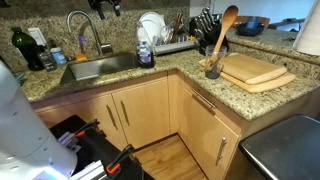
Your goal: Place the cup with a wooden spoon next to the dish soap
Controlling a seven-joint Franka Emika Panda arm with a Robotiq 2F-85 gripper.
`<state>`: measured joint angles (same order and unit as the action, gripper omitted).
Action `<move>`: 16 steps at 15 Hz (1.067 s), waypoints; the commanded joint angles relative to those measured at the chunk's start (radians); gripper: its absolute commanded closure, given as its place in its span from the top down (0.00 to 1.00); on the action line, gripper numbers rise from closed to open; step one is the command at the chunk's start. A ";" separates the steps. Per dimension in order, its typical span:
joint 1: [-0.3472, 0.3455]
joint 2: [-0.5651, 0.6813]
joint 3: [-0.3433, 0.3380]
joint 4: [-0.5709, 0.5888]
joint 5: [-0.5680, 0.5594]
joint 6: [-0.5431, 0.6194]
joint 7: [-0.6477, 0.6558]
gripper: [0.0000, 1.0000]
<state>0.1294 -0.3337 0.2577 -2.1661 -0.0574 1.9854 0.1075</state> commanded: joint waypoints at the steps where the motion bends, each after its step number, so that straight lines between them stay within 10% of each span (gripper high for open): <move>1: 0.017 0.002 -0.014 0.002 -0.006 -0.002 0.005 1.00; 16: -0.008 0.003 -0.043 0.049 0.040 0.014 0.065 1.00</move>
<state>0.1295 -0.3337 0.2552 -2.1645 -0.0545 1.9853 0.1152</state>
